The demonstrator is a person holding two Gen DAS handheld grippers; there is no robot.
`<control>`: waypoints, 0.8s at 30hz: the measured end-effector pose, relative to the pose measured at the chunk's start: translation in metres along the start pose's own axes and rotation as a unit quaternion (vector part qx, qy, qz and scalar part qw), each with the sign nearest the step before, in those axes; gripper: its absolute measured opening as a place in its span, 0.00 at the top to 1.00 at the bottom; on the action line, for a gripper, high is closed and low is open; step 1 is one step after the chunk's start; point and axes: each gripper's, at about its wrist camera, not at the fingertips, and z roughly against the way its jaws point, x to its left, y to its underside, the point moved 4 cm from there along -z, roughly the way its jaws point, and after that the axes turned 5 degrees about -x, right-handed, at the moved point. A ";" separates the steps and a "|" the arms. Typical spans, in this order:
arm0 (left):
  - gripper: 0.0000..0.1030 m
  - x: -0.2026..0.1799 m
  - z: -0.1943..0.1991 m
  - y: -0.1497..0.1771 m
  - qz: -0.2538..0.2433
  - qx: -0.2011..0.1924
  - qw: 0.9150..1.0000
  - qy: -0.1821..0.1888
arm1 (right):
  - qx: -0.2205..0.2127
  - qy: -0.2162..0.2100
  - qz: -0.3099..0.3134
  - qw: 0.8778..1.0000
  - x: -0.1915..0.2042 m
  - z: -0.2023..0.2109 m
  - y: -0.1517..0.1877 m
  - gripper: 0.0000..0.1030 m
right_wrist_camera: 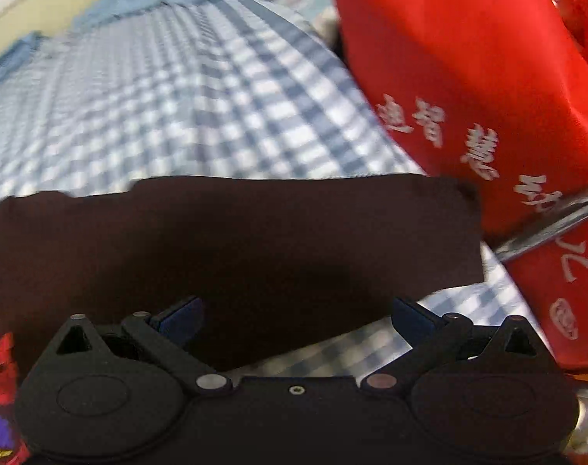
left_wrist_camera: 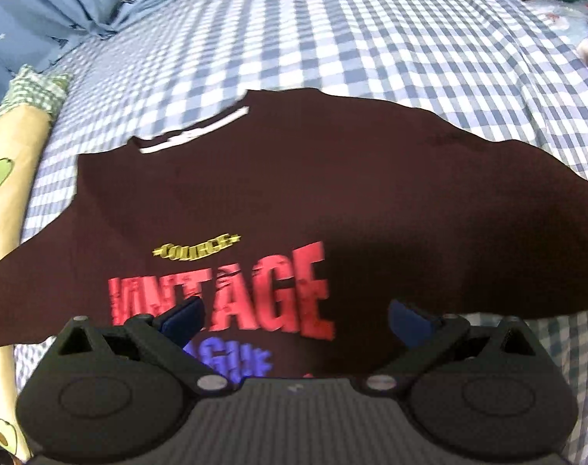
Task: Fold small clothes
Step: 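Move the right gripper to the sleeve cuff beside the red bag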
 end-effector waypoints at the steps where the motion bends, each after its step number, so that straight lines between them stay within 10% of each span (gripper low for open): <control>1: 0.01 -0.006 -0.006 -0.003 -0.003 0.004 1.000 0.001 | 0.010 0.011 -0.006 1.000 -0.003 -0.006 -0.004 0.00; 24: 0.01 -0.048 -0.051 -0.026 -0.016 0.025 0.999 0.013 | 0.018 -0.032 -0.133 0.990 -0.048 -0.024 -0.031 0.00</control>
